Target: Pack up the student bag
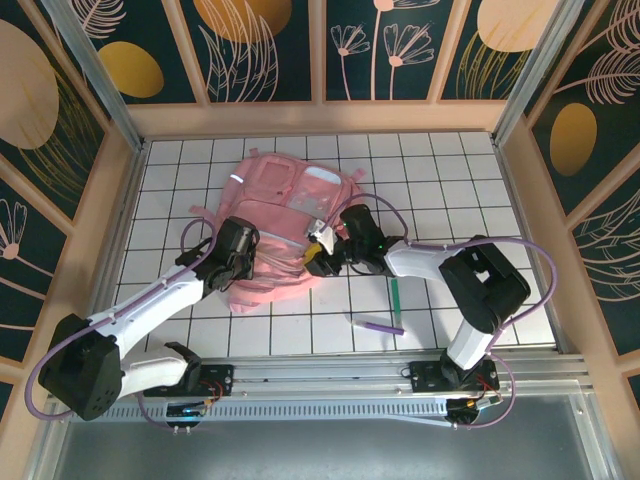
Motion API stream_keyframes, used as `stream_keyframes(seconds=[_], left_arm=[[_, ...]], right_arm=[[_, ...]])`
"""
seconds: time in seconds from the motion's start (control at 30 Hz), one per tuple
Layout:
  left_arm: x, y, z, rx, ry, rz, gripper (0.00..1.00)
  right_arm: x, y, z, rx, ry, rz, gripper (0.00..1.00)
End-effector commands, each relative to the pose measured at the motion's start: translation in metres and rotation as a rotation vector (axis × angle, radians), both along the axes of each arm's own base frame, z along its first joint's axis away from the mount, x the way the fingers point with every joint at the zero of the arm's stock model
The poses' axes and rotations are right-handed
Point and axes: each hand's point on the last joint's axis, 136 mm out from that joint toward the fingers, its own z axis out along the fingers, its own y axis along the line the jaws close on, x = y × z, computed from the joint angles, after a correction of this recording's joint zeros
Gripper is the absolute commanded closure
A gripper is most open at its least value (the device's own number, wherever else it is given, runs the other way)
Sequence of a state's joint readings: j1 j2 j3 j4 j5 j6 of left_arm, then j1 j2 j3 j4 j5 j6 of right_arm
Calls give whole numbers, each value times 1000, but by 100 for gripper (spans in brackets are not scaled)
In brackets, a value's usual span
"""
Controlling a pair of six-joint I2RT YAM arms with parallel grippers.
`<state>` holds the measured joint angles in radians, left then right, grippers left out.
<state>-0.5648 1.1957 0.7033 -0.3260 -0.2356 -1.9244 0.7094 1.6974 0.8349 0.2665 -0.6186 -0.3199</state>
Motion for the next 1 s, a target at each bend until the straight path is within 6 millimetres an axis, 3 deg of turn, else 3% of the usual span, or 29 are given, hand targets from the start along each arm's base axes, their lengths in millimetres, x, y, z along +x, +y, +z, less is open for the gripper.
stream_keyframes(seconds=[0.0,0.13,0.23,0.53,0.8,0.97], left_arm=[[2,-6,11,-62,-43,7,100],[0,-4,10,-63,-42,7,100],[1,-5,14,-70,-53,8,100],[6,-13,16,-87,-51,-13,100],[3,-11,16,-87,-46,-10,100],[2,-10,16,-89,-45,-7,100]], right_arm=[[-7,-9,1,-6,-87,87,62],[-10,-27,2,-17,-148,171,61],[6,-35,2,-39,-191,125,59],[11,-7,5,-12,-240,145,54],[32,-5,-3,-42,-290,26,56],[33,-2,-6,-35,-269,-11,60]])
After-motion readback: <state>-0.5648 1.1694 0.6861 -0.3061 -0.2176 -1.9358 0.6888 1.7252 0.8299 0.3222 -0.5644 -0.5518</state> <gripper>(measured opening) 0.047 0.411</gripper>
